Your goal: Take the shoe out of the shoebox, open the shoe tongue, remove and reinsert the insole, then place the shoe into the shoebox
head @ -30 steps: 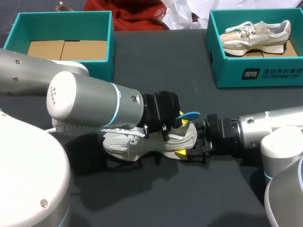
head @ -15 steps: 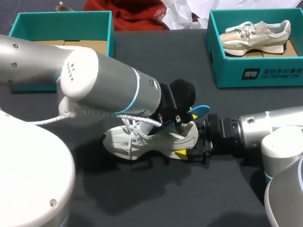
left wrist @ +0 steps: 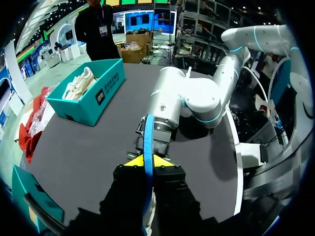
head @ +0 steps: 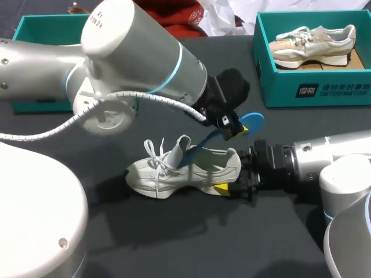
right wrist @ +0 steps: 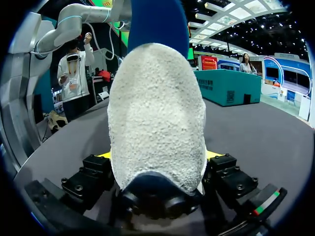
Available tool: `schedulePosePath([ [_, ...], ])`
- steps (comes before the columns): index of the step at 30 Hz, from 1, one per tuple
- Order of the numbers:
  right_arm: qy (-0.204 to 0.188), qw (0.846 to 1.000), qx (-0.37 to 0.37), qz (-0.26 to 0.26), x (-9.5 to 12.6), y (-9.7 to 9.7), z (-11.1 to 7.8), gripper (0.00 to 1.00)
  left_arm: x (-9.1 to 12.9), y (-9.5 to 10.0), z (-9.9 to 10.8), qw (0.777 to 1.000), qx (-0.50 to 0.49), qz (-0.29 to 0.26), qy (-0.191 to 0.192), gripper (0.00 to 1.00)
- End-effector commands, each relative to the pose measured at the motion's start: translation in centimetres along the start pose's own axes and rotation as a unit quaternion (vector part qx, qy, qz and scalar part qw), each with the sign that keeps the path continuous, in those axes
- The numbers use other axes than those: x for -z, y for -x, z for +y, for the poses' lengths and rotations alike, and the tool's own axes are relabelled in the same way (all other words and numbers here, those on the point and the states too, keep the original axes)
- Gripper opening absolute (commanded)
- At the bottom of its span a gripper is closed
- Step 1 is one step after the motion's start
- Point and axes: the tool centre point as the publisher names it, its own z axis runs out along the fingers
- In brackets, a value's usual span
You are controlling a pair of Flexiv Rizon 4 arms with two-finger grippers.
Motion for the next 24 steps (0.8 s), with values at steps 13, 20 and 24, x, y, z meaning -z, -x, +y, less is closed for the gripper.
schedulePosePath([
  [13, -0.002, 1.0, -0.001, -0.001, -0.1, -0.1, -0.1, 0.0, 3.3, -0.5, 0.4, 0.999, 0.005, 0.04, -0.02, 0.0],
  [20, -0.002, 1.0, -0.001, -0.001, -0.1, -0.1, -0.1, 0.0, 4.9, -0.9, -0.1, 0.995, 0.013, 0.062, -0.08, 0.0],
  [24, -0.002, 1.0, -0.001, -0.001, -0.1, -0.1, -0.1, 0.0, 7.2, -2.3, -1.9, 0.988, 0.009, 0.074, -0.135, 0.0],
])
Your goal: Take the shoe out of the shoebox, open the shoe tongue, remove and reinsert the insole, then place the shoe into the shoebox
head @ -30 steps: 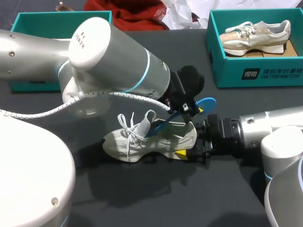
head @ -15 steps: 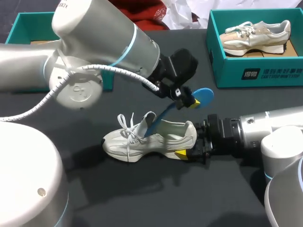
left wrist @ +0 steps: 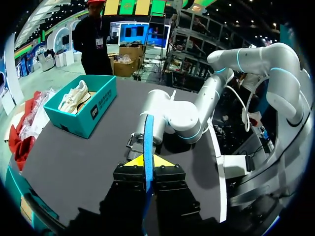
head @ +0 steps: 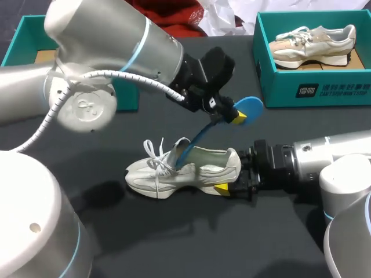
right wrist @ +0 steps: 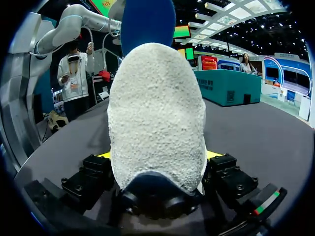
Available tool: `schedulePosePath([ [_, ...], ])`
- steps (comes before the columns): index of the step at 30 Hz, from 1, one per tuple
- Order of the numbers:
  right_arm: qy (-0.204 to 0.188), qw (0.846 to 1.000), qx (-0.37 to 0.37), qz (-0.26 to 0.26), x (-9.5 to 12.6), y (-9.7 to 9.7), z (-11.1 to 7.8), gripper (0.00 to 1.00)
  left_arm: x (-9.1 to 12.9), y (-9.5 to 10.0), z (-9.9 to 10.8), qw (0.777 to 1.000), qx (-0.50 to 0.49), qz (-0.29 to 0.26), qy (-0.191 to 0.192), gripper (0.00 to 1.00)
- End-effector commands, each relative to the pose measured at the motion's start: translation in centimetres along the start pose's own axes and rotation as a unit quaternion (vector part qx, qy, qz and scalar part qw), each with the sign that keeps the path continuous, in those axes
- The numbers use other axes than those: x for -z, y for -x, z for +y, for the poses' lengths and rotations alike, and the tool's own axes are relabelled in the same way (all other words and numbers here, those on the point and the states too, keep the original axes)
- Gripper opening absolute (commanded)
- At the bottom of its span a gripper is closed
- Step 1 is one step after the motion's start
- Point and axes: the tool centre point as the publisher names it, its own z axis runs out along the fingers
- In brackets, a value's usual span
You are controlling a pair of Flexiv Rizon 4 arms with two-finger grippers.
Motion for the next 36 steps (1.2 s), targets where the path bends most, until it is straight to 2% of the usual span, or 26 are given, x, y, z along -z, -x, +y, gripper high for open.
schedulePosePath([
  [1, -0.002, 1.0, -0.001, -0.001, -0.1, -0.1, -0.1, 0.0, 2.4, -1.6, 0.1, 0.997, -0.009, 0.021, -0.068, 0.0],
  [4, -0.002, 1.0, -0.001, -0.001, -0.1, -0.1, -0.1, 0.0, 3.7, -3.0, -0.9, 0.994, -0.012, 0.039, -0.097, 0.0],
  [7, -0.002, 1.0, -0.001, -0.001, -0.1, -0.1, -0.1, 0.0, 5.8, -4.2, -1.8, 0.989, -0.008, 0.073, -0.127, 0.0],
  [20, -0.002, 1.0, -0.001, -0.001, -0.1, -0.1, -0.1, 0.0, 5.8, -4.2, -1.8, 0.989, -0.008, 0.073, -0.127, 0.0],
  [24, -0.002, 1.0, -0.001, -0.001, -0.1, -0.1, -0.1, 0.0, 8.5, -6.1, -1.8, 0.977, -0.007, 0.079, -0.197, 0.0],
  [27, -0.002, 1.0, -0.001, -0.001, -0.1, -0.1, -0.1, 0.0, 10.0, -6.9, -2.1, 0.969, -0.013, 0.092, -0.227, 0.0],
  [31, -0.002, 1.0, -0.001, -0.001, -0.1, -0.1, -0.1, 0.0, 12.4, -8.2, -2.5, 0.959, -0.008, 0.124, -0.255, 0.0],
  [33, -0.002, 1.0, -0.001, -0.001, -0.1, -0.1, -0.1, 0.0, 14.3, -8.8, -2.7, 0.954, -0.021, 0.131, -0.268, 0.0],
  [36, -0.002, 1.0, -0.001, -0.001, -0.1, -0.1, -0.1, 0.0, 14.3, -8.8, -2.7, 0.954, -0.021, 0.131, -0.268, 0.0],
])
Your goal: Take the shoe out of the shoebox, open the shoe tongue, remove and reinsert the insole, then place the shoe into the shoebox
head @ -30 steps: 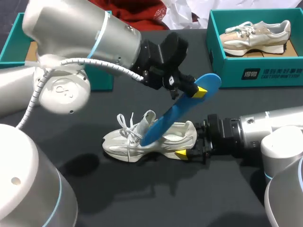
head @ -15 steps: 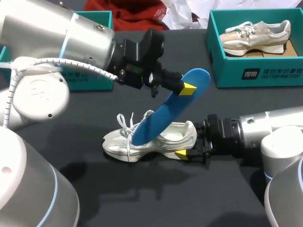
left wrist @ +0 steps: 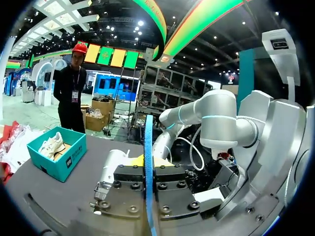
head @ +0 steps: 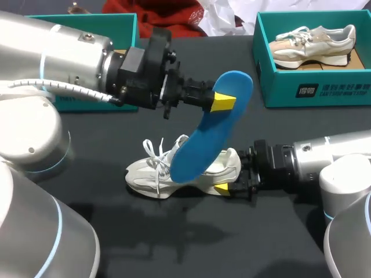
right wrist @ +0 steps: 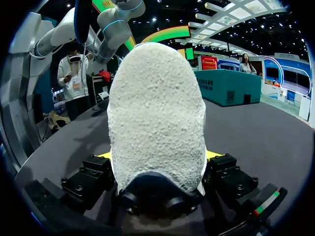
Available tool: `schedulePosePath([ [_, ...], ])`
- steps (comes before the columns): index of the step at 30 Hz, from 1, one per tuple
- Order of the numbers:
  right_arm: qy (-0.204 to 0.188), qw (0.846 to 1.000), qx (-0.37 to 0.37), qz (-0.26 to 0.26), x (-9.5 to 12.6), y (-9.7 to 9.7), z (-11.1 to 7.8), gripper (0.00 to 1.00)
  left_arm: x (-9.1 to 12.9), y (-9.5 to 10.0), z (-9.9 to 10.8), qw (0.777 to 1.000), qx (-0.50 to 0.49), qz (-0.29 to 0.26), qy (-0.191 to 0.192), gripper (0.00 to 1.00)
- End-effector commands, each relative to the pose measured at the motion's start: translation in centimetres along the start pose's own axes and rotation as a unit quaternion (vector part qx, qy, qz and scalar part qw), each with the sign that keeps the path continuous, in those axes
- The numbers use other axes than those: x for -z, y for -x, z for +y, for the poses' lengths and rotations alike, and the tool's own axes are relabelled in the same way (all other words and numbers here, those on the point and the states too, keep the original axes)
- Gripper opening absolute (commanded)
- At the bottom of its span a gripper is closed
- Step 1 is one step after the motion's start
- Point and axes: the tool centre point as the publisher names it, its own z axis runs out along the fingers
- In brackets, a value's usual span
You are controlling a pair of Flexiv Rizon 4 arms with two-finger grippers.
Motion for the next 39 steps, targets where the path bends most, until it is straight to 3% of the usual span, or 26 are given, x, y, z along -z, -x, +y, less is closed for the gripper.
schedulePosePath([
  [1, -0.002, 1.0, -0.001, -0.001, -0.1, -0.1, -0.1, 0.0, 3.5, -1.2, 0.8, 1.0, -0.001, -0.006, -0.021, 0.0],
  [6, -0.002, 1.0, -0.001, -0.001, -0.1, -0.1, -0.1, 0.0, 3.5, -1.2, 0.8, 1.0, -0.001, -0.006, -0.021, 0.0],
  [11, -0.002, 1.0, -0.001, -0.001, -0.1, -0.1, -0.1, 0.0, 5.3, -3.0, -0.3, 0.997, -0.005, -0.012, -0.078, 0.0],
  [16, -0.002, 1.0, -0.001, -0.001, -0.1, -0.1, -0.1, 0.0, 7.0, -4.4, -1.0, 0.993, 0.022, -0.01, -0.113, 0.0],
  [23, -0.002, 1.0, -0.001, -0.001, -0.1, -0.1, -0.1, 0.0, 8.7, -5.8, -1.2, 0.993, 0.036, -0.037, -0.107, 0.0],
  [31, -0.002, 1.0, -0.001, -0.001, -0.1, -0.1, -0.1, 0.0, 8.7, -5.8, -1.2, 0.993, 0.036, -0.037, -0.107, 0.0],
  [39, -0.002, 1.0, -0.001, -0.001, -0.1, -0.1, -0.1, 0.0, 8.5, -3.4, -1.6, 0.991, 0.037, -0.048, -0.123, 0.0],
])
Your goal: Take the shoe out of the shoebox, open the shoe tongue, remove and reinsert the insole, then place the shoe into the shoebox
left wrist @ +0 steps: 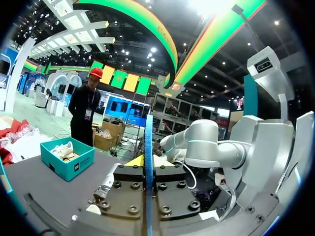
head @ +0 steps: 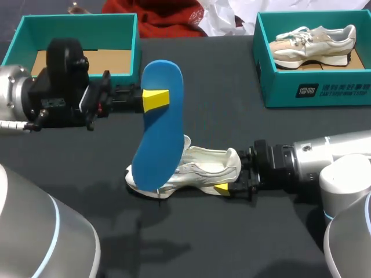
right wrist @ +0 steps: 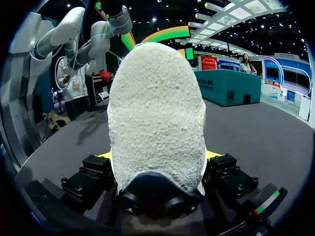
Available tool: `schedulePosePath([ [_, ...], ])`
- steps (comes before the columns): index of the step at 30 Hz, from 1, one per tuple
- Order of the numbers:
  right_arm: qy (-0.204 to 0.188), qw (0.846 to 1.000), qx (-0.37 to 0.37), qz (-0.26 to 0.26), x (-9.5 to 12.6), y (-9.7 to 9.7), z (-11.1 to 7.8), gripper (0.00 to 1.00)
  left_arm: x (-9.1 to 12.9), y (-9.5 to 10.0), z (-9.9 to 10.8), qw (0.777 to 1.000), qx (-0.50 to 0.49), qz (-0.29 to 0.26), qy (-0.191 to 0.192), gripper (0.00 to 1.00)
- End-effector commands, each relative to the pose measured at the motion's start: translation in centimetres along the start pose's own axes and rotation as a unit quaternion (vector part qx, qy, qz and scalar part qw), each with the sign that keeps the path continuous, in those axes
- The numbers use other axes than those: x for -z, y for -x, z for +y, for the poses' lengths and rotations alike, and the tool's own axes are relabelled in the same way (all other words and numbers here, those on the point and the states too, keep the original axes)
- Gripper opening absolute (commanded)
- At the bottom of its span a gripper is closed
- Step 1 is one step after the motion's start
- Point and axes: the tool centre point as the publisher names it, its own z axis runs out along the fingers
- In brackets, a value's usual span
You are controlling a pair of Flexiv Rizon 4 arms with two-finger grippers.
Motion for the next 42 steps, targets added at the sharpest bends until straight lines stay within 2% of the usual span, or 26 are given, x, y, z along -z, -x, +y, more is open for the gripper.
schedulePosePath([
  [1, -0.002, 1.0, -0.001, -0.001, -0.1, -0.1, -0.1, 0.0, -1.2, 0.9, -0.2, 1.0, -0.003, -0.001, 0.001, 0.0],
  [7, -0.002, 1.0, -0.001, -0.001, -0.1, -0.1, -0.1, 0.0, -1.8, 1.8, -0.3, 1.0, -0.002, -0.005, 0.001, 0.0],
  [15, -0.002, 1.0, -0.001, -0.001, -0.1, -0.1, -0.1, 0.0, -2.1, 2.5, 0.2, 1.0, 0.019, -0.013, -0.02, 0.0],
  [26, -0.004, 1.0, 0.003, -0.005, 0.2, 0.2, 0.0, 0.02, -2.1, 2.5, 0.3, 1.0, 0.022, -0.006, -0.018, 0.0],
  [27, -0.005, 1.0, 0.004, -0.006, 0.3, 0.3, 0.0, 0.19, -2.1, 2.5, 0.3, 1.0, 0.022, -0.006, -0.018, 0.0],
  [28, -0.006, 1.0, 0.004, -0.005, 0.4, 0.4, 0.0, 0.48, -2.1, 2.5, 0.3, 1.0, 0.022, -0.006, -0.018, 0.0],
  [29, -0.009, 1.0, 0.004, -0.003, 0.4, 0.5, 0.0, 1.0, -2.1, 2.5, 0.3, 1.0, 0.022, -0.006, -0.018, 0.0],
  [36, -0.035, 0.999, 0.001, 0.0, 1.0, 0.9, -0.1, 1.0, -2.1, 2.5, 0.3, 1.0, 0.022, -0.006, -0.018, 0.0],
  [42, -0.065, 0.998, -0.003, -0.01, 2.5, 0.9, -0.2, 1.0, -2.1, 2.5, 0.3, 1.0, 0.022, -0.006, -0.018, 0.0],
])
